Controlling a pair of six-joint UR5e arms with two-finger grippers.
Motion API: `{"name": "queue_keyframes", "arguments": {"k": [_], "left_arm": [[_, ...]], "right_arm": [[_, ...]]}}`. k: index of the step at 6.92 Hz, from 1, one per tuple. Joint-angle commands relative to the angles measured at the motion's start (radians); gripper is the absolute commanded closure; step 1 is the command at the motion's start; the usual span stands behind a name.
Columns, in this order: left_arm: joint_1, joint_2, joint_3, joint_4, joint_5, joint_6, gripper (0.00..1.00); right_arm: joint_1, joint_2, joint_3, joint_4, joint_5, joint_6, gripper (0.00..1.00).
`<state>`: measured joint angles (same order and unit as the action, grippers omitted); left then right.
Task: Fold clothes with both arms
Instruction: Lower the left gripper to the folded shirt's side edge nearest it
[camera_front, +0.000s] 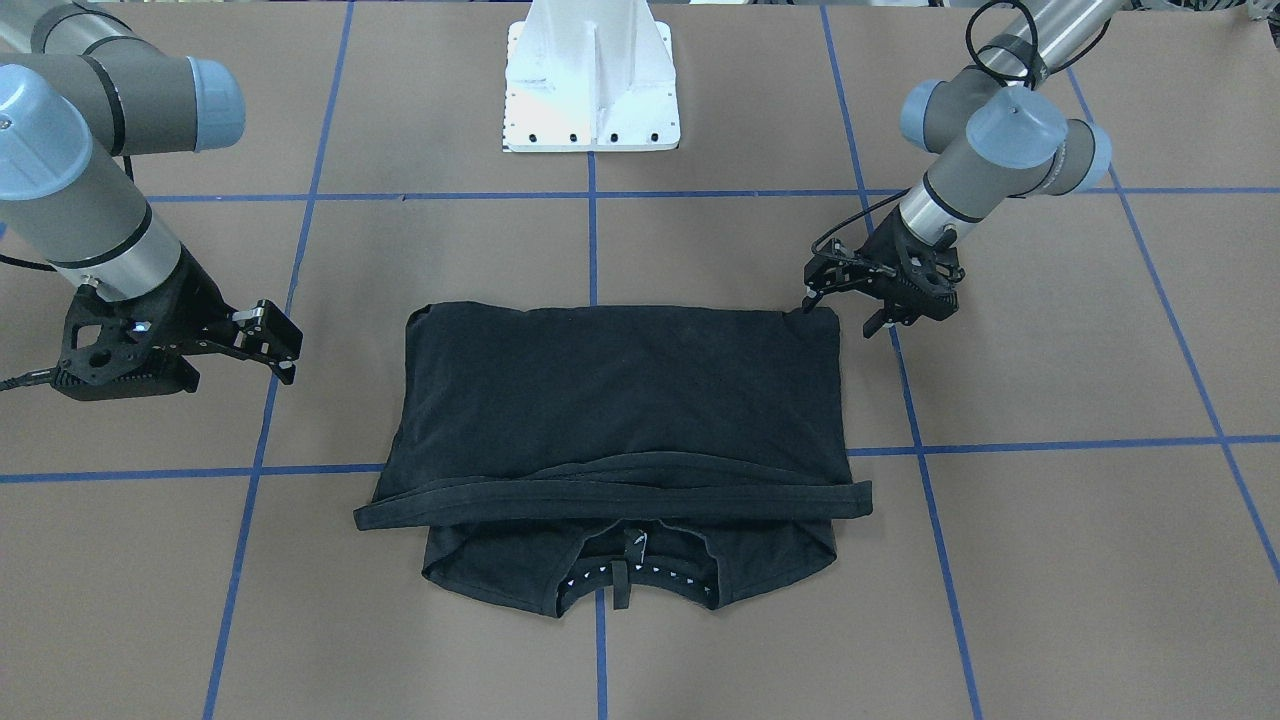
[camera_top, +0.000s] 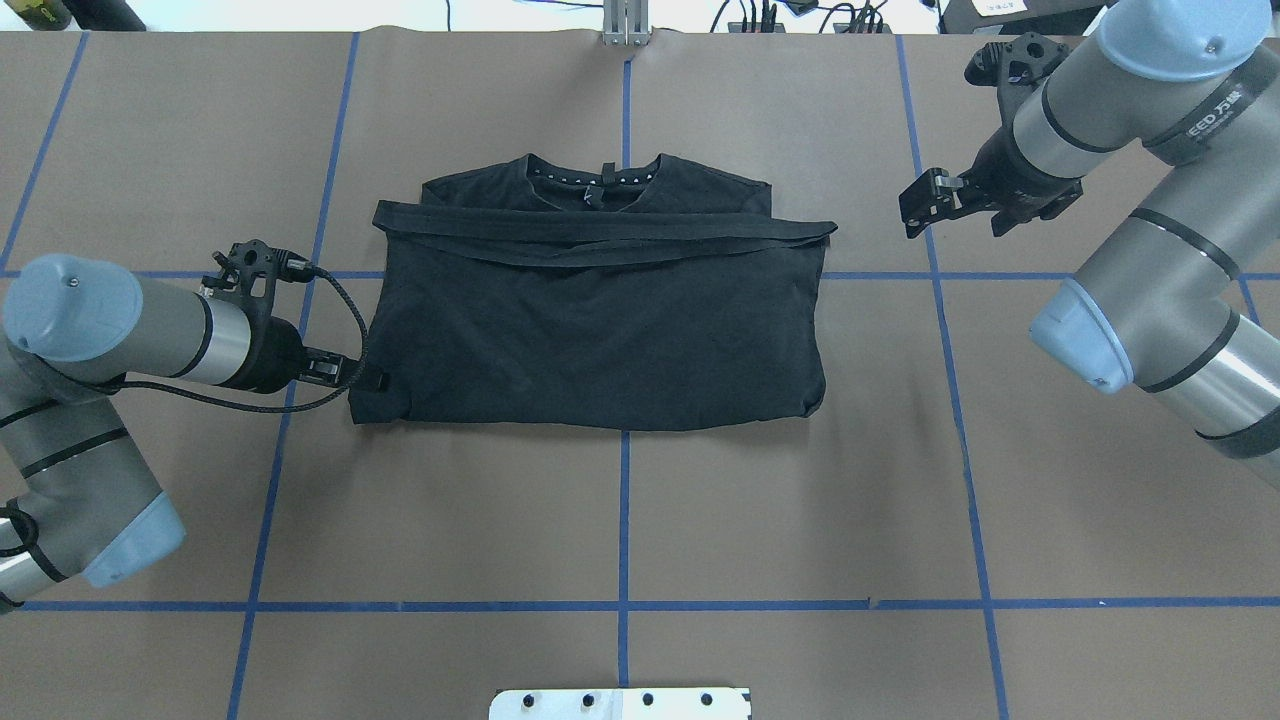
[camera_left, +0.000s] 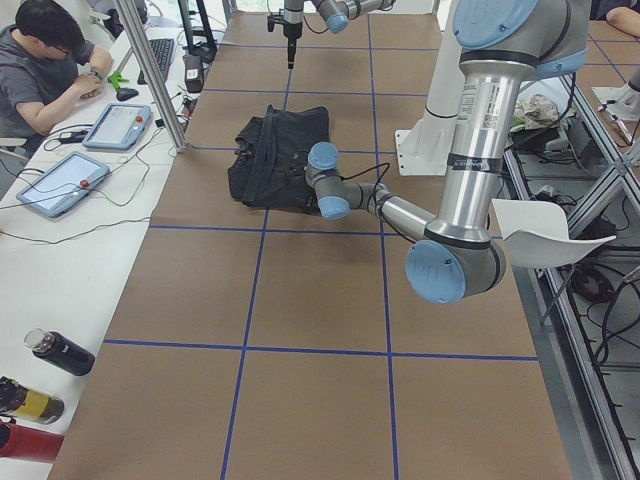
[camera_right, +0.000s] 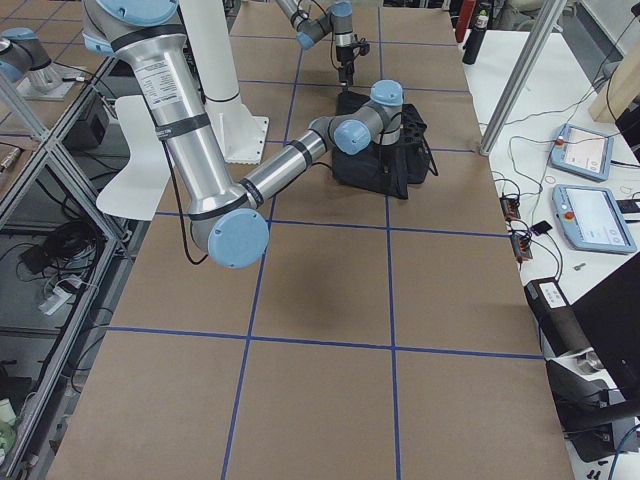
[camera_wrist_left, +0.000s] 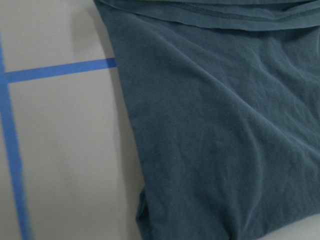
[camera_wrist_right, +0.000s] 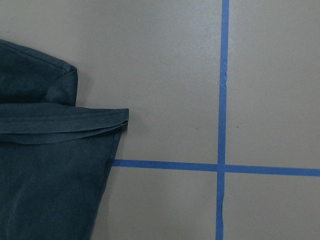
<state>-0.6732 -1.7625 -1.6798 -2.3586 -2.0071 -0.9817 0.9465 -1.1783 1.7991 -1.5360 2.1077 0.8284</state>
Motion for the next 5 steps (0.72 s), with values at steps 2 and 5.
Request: {"name": "queue_keyframes", "arguments": {"k": [2, 5], "left_arm": [[0.024, -0.005, 0.026, 0.001, 0.001, -0.003, 0.21], [0.04, 0.0, 0.032, -0.001, -0.001, -0.009, 0.32]], "right_arm": [[0.0, 0.003, 0.0, 0.0, 0.0, 0.0, 0.0], [0.0, 0.005, 0.002, -0.001, 0.0, 0.0, 0.0]]}}
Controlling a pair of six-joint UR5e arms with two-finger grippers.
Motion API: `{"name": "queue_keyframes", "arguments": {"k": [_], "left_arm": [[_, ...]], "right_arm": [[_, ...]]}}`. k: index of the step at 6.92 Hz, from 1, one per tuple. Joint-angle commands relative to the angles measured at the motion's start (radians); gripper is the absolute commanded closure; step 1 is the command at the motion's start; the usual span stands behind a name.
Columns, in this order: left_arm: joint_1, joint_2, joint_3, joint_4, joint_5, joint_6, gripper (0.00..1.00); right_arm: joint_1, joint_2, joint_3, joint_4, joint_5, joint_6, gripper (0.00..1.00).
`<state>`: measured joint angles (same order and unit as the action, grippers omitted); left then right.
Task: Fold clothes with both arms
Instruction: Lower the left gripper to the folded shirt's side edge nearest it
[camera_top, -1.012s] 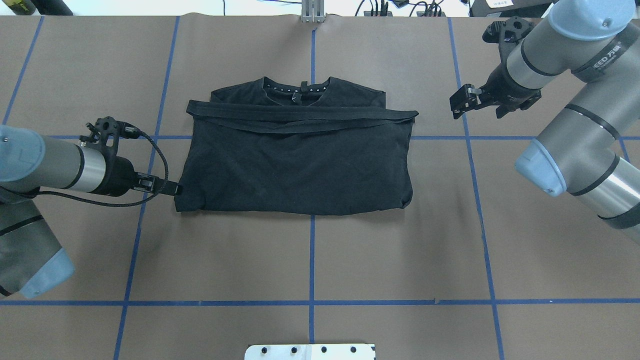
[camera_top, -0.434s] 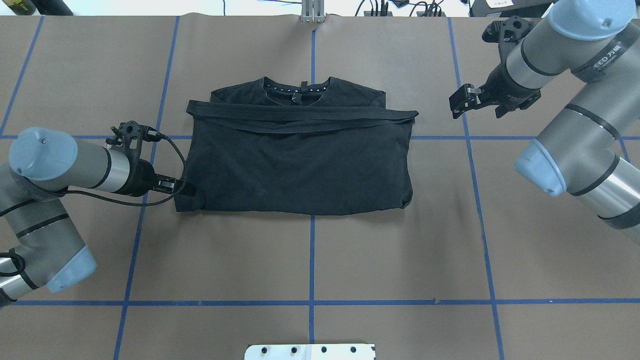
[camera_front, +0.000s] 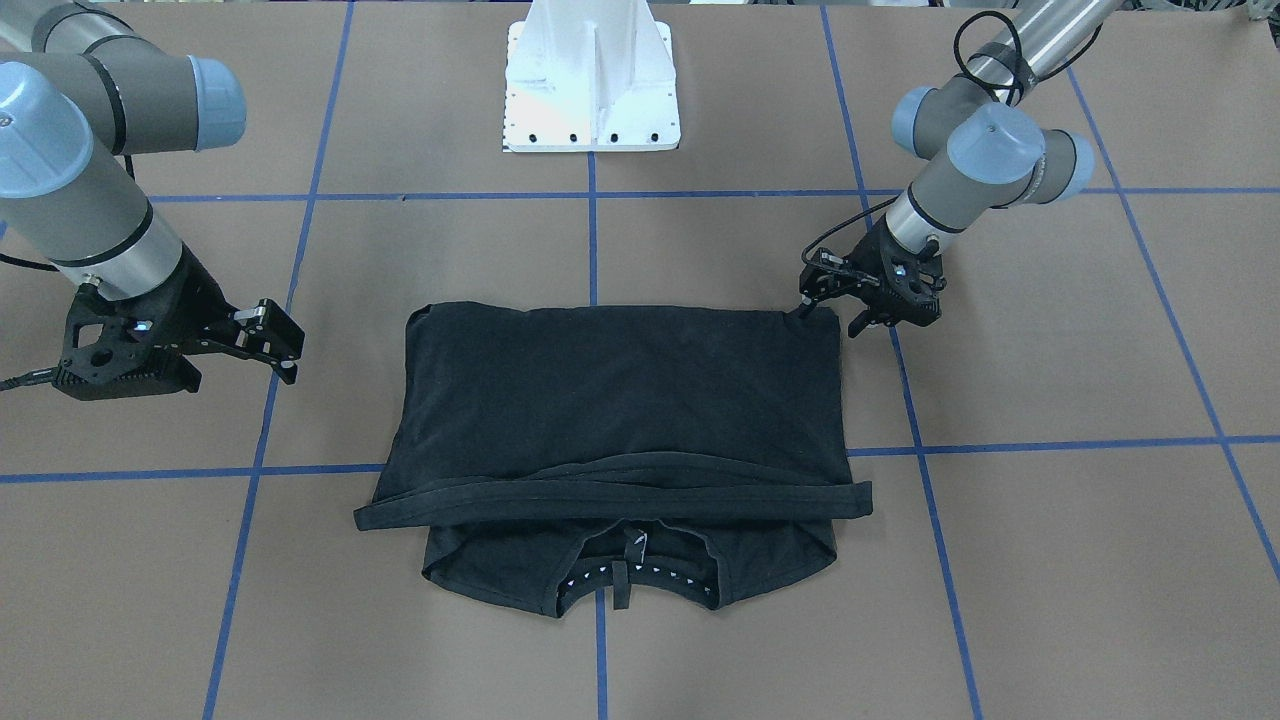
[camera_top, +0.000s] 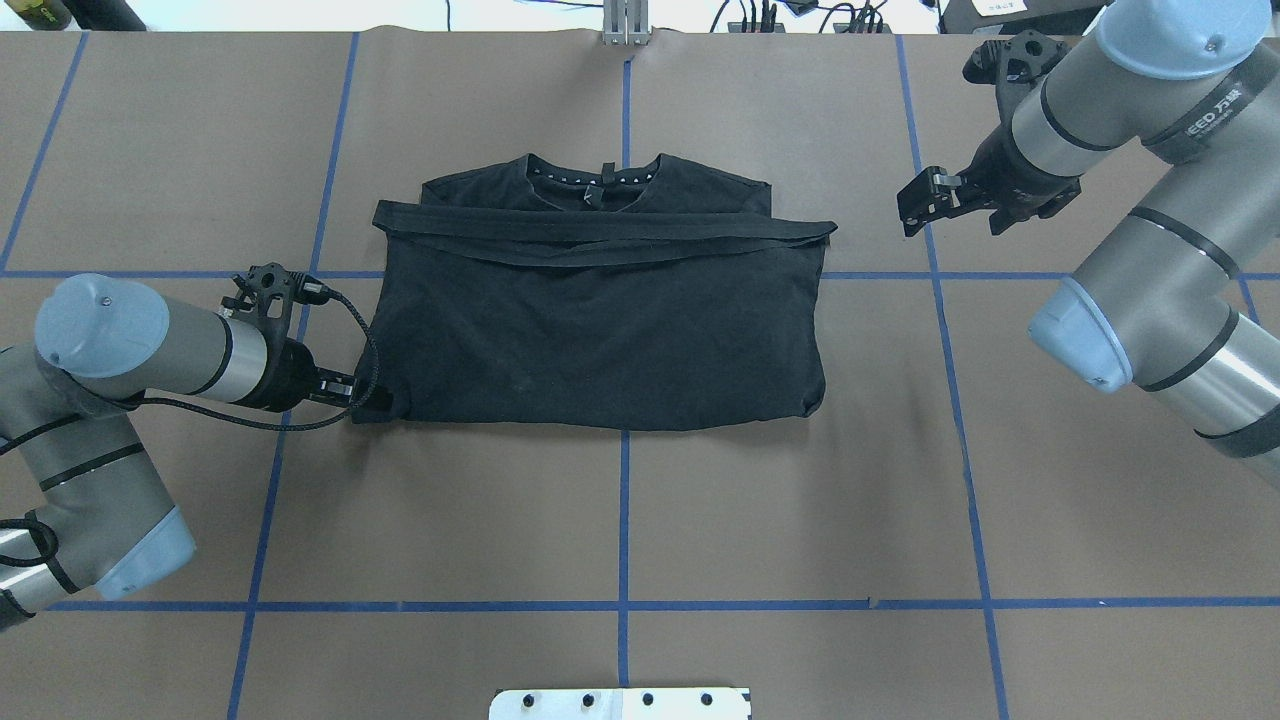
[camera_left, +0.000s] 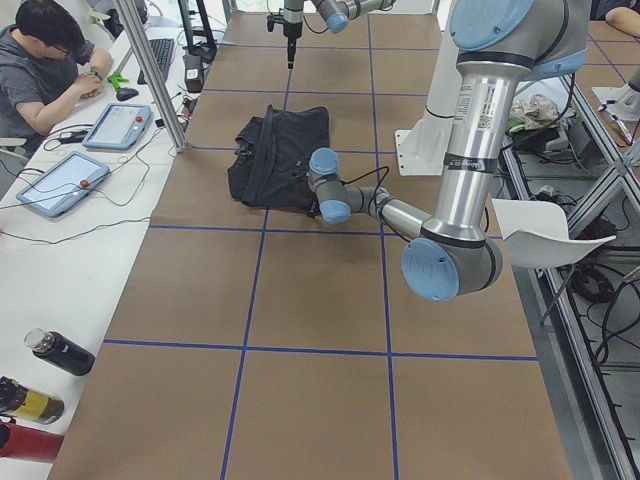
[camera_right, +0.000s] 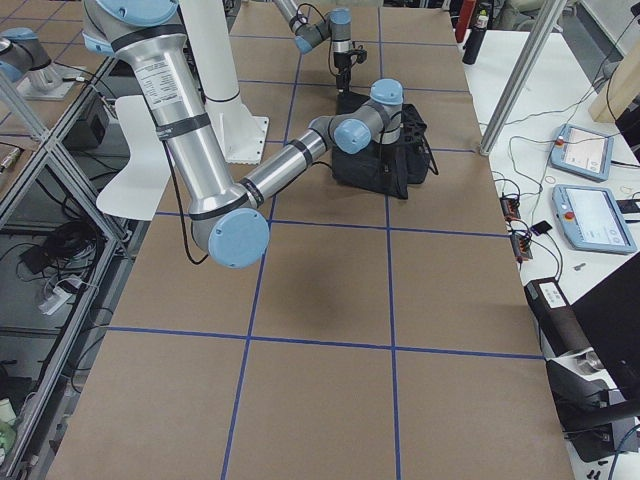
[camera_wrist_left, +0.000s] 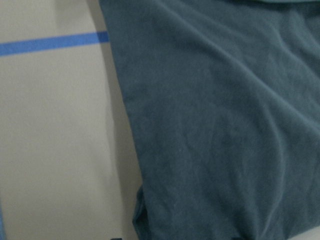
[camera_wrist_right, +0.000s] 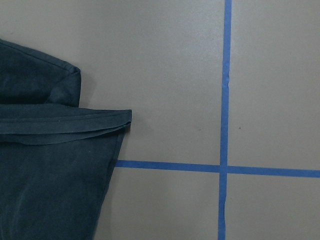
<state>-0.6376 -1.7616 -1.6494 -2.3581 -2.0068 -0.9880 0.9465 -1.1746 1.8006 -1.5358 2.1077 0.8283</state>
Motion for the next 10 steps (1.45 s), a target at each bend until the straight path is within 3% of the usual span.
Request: {"name": "queue_keyframes", "arguments": {"k": [1, 3, 4, 8, 10], "left_arm": [[0.004, -0.001, 0.0, -0.001, -0.004, -0.005, 0.51], [0.004, 0.001, -0.009, -0.001, -0.01, -0.006, 0.94], [0.006, 0.002, -0.009, -0.001, -0.006, -0.006, 1.0], [-0.028, 0.008, -0.014, 0.011, 0.0, 0.018, 1.0], [-0.144, -0.022, 0.084, 0.014, -0.001, 0.209, 1.0]], "right_arm": [[0.0, 0.001, 0.0, 0.0, 0.0, 0.0, 0.0], [0.0, 0.003, 0.0, 0.0, 0.0, 0.0, 0.0], [0.0, 0.003, 0.0, -0.001, 0.0, 0.0, 0.0], [0.0, 0.006, 0.003, 0.002, 0.002, 0.006, 0.0], [-0.002, 0.007, 0.002, 0.002, 0.002, 0.008, 0.0]]}}
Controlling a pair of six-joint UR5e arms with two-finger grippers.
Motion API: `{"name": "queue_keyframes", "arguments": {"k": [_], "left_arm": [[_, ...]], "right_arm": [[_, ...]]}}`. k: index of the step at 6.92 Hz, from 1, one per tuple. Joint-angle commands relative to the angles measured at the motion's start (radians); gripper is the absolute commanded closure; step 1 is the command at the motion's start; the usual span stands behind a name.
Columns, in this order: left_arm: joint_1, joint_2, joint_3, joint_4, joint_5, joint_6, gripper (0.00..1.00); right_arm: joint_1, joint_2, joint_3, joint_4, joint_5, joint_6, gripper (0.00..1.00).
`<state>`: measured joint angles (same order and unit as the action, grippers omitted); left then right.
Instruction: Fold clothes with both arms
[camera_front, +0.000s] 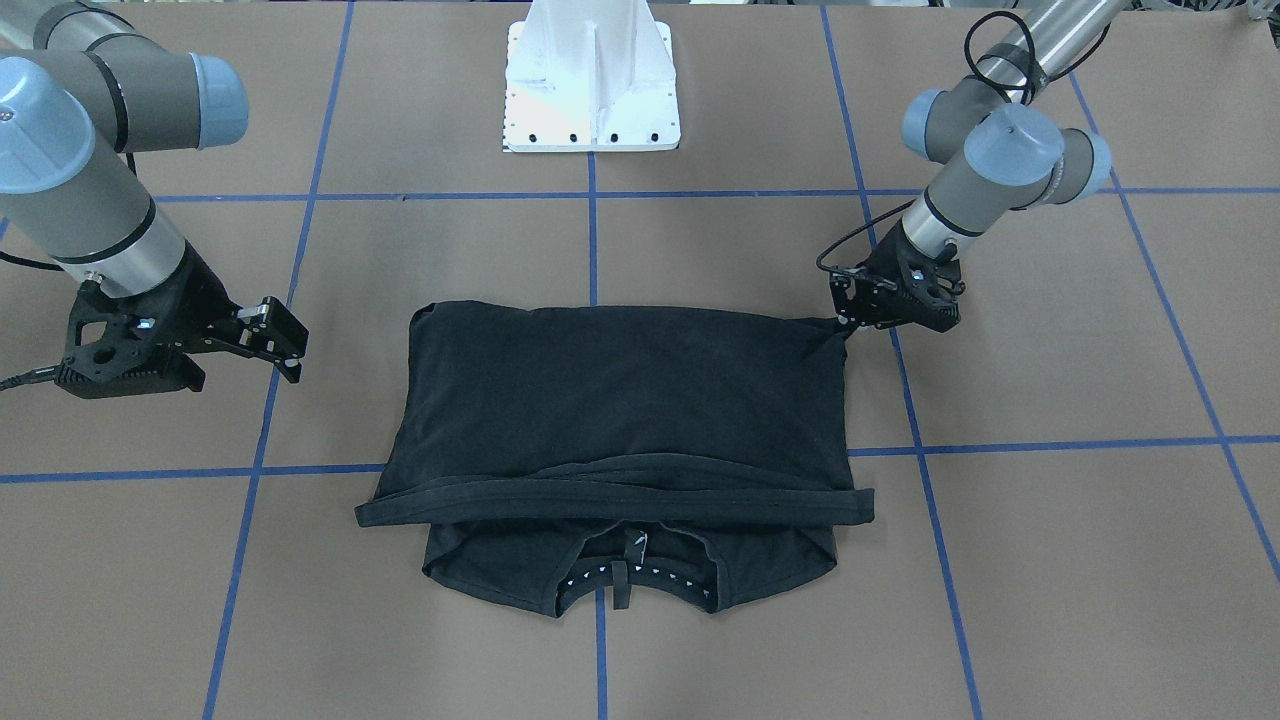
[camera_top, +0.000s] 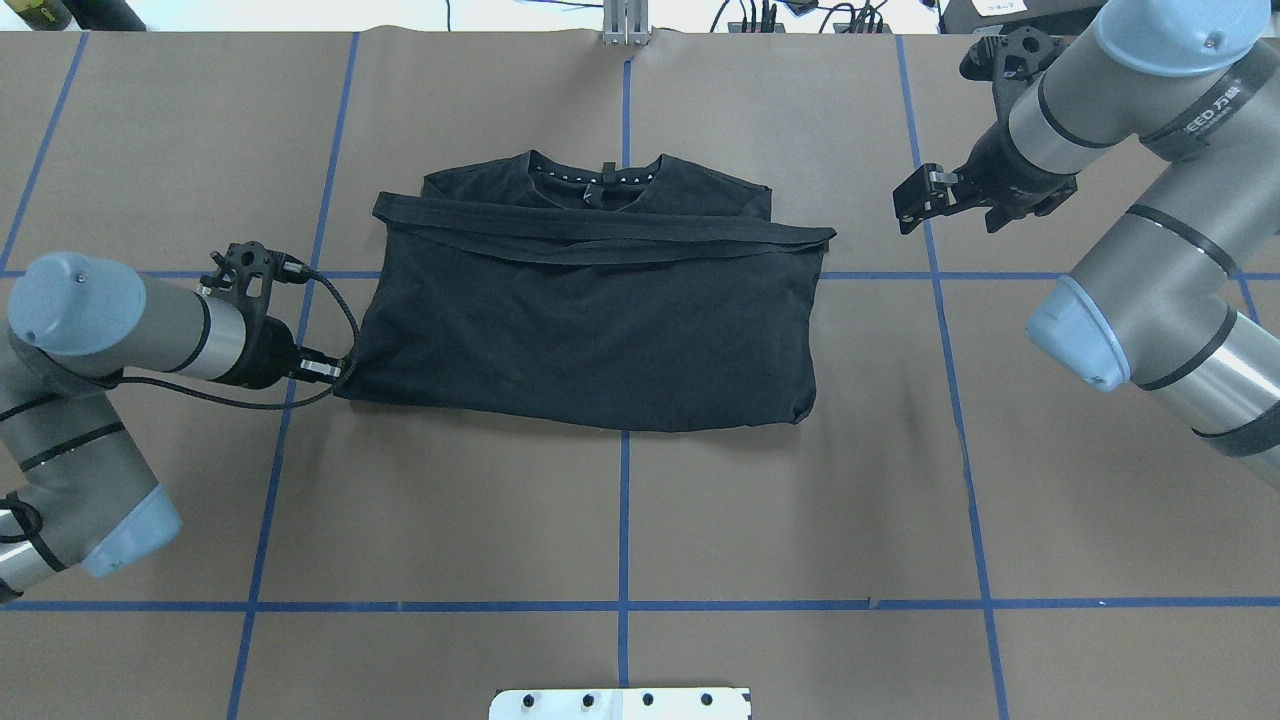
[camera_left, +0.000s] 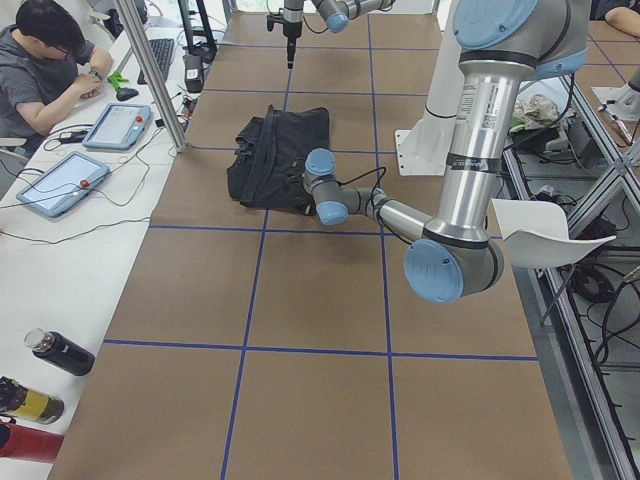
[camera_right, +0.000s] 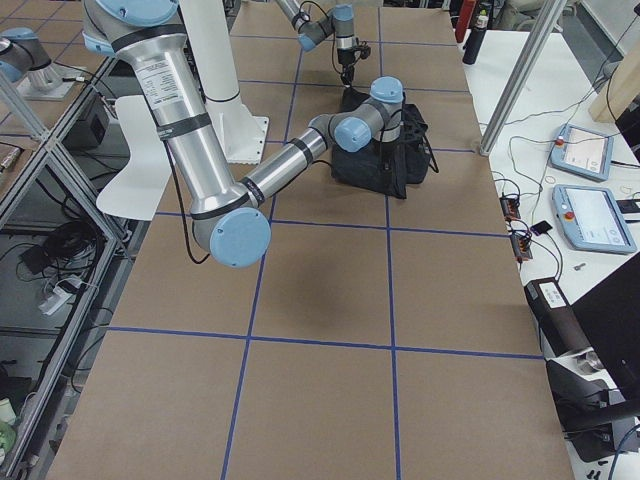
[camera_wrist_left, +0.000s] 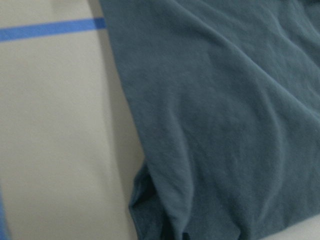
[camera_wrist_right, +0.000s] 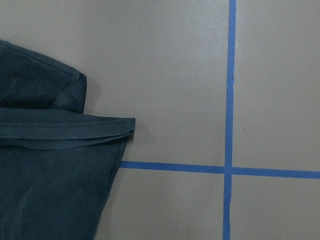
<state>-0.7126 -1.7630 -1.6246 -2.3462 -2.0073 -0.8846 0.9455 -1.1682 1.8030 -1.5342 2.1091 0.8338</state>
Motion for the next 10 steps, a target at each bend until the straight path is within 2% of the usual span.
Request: {"name": "queue_keyframes", "arguments": {"k": [1, 3, 4, 5, 6, 7, 8, 9, 10], "left_arm": [[-0.138, -0.098, 0.175, 0.002, -0.001, 0.183, 1.0], [-0.256, -0.308, 0.479, -0.001, -0.002, 0.318, 1.0], [-0.272, -0.422, 0.618, -0.007, 0.022, 0.335, 1.0], [-0.274, -0.499, 0.714, -0.007, 0.068, 0.335, 1.0], [-0.28, -0.539, 0.768, -0.008, 0.07, 0.34, 1.0], [-0.288, -0.541, 0.767, -0.011, 0.07, 0.34, 1.0], [-0.297, -0.535, 0.764, -0.056, 0.067, 0.342, 0.01], [-0.326, -0.515, 0.761, -0.073, 0.064, 0.364, 0.0], [-0.396, -0.51, 0.761, -0.067, 0.015, 0.489, 0.0]], "right_arm": [[-0.001, 0.001, -0.001, 0.0, 0.0, 0.002, 0.0], [-0.002, 0.001, -0.001, 0.015, 0.0, 0.008, 0.0], [-0.002, 0.001, -0.001, 0.016, 0.002, 0.01, 0.0], [-0.002, 0.001, 0.001, 0.016, 0.002, 0.01, 0.0], [-0.002, 0.001, -0.001, 0.016, 0.002, 0.01, 0.0], [-0.004, 0.002, -0.002, 0.016, 0.0, 0.01, 0.0], [-0.016, 0.005, -0.008, 0.016, -0.001, 0.01, 0.0], [-0.028, 0.018, -0.016, 0.016, -0.004, 0.01, 0.0], [-0.036, 0.094, -0.084, 0.016, -0.006, 0.027, 0.0]]}}
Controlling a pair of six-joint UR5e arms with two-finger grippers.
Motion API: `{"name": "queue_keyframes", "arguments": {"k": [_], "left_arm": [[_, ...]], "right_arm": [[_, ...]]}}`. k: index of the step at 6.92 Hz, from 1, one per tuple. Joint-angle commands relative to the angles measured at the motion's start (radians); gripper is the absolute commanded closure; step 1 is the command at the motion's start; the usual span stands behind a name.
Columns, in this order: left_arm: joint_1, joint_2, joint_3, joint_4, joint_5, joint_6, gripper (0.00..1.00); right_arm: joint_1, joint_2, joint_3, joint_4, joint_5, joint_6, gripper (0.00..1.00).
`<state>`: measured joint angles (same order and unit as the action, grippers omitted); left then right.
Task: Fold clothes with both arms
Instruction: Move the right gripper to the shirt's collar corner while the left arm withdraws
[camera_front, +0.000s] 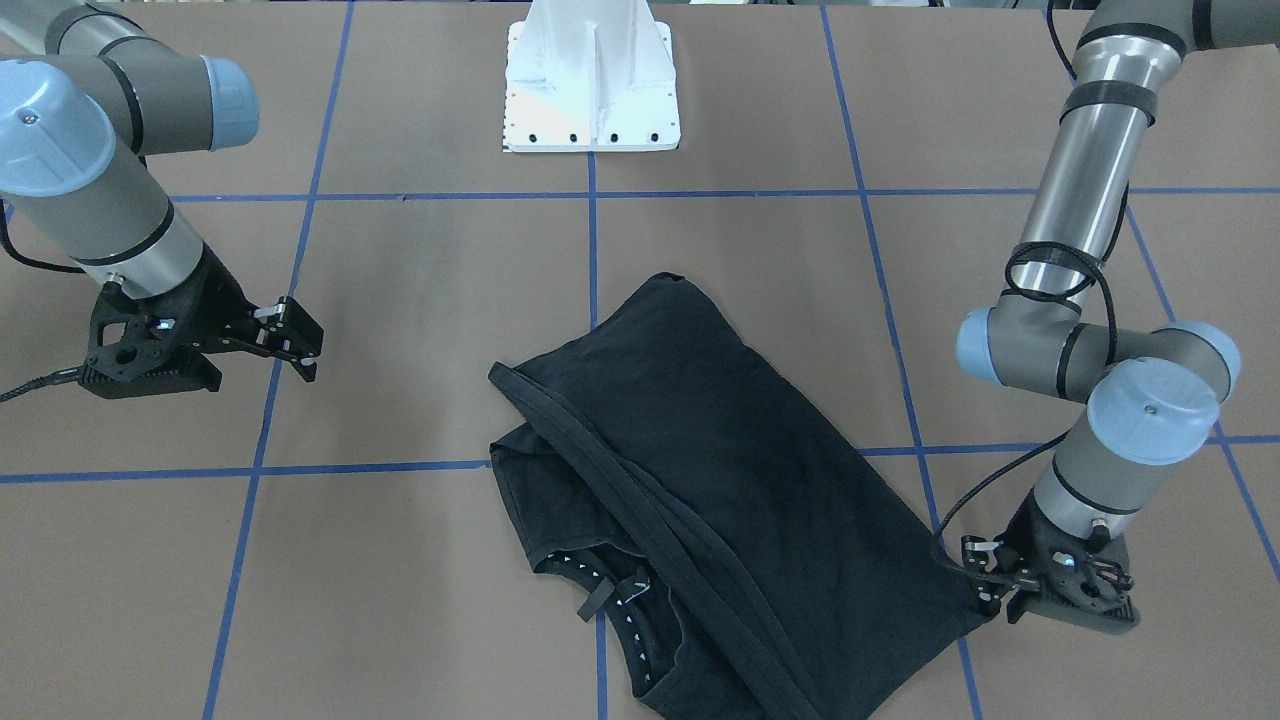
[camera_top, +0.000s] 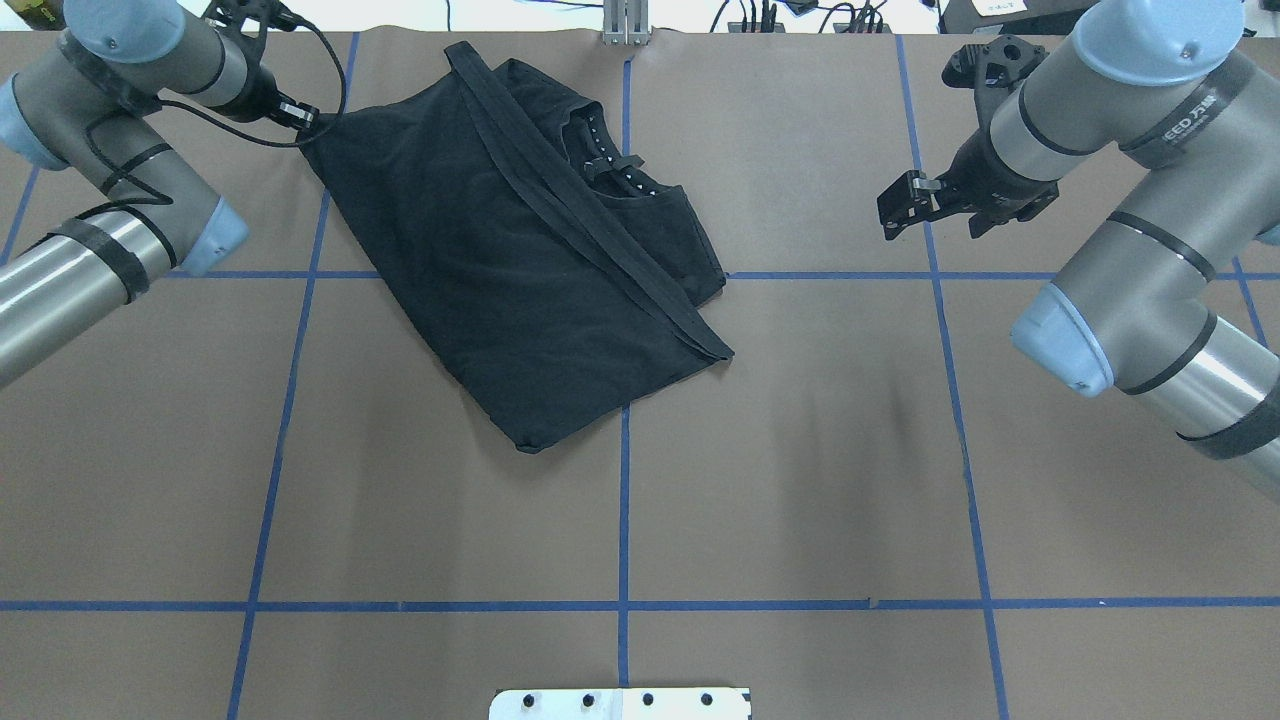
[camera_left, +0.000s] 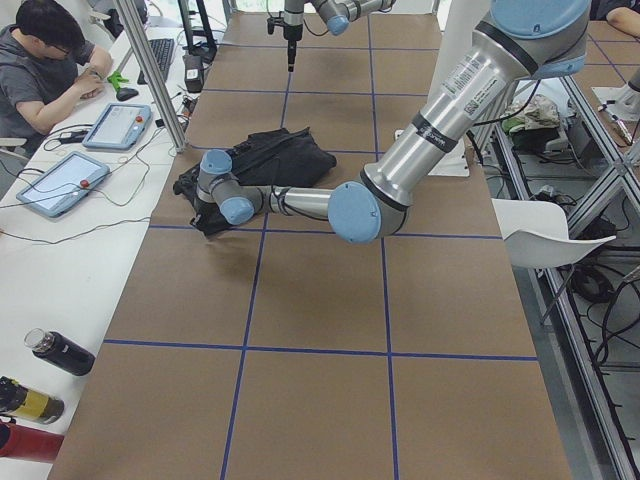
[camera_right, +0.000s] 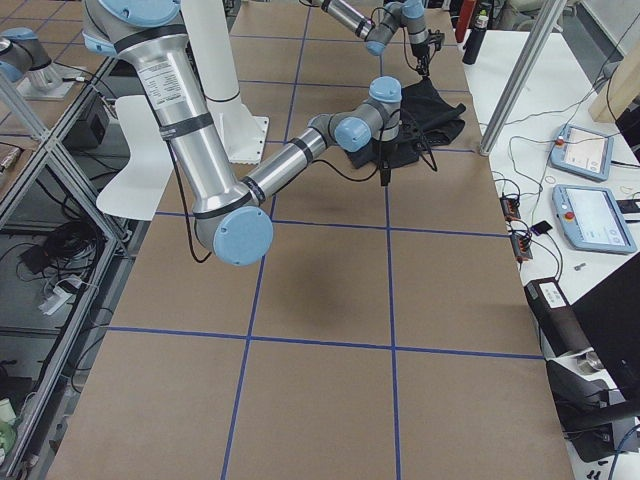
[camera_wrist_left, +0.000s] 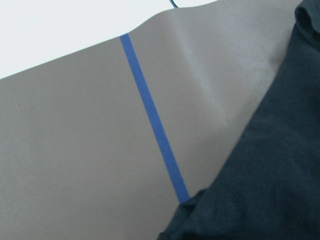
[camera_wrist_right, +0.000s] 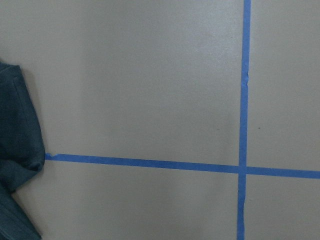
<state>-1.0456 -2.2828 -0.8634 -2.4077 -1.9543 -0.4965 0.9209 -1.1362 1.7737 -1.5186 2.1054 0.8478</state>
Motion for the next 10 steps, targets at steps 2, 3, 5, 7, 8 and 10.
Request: {"name": "queue_keyframes", "arguments": {"k": [2, 3, 5, 7, 8, 10], "left_arm": [[-0.131, 0.125, -0.095, -0.01, -0.187, 0.191, 0.0], [-0.131, 0.147, -0.129, -0.011, -0.189, 0.185, 0.0], [-0.126, 0.149, -0.132, -0.016, -0.189, 0.141, 0.0], [-0.123, 0.151, -0.131, -0.016, -0.189, 0.136, 0.0], [-0.123, 0.155, -0.131, -0.014, -0.189, 0.138, 0.0], [-0.122, 0.155, -0.129, -0.014, -0.189, 0.138, 0.0]], "right_arm": [[-0.11, 0.197, -0.283, 0.199, -0.13, 0.208, 0.0], [-0.149, 0.251, -0.421, 0.351, -0.19, 0.323, 0.01], [-0.203, 0.302, -0.487, 0.377, -0.254, 0.52, 0.05], [-0.247, 0.317, -0.487, 0.344, -0.296, 0.678, 0.11], [-0.266, 0.328, -0.49, 0.342, -0.326, 0.733, 0.16], [-0.301, 0.328, -0.494, 0.336, -0.375, 0.773, 0.23]]}}
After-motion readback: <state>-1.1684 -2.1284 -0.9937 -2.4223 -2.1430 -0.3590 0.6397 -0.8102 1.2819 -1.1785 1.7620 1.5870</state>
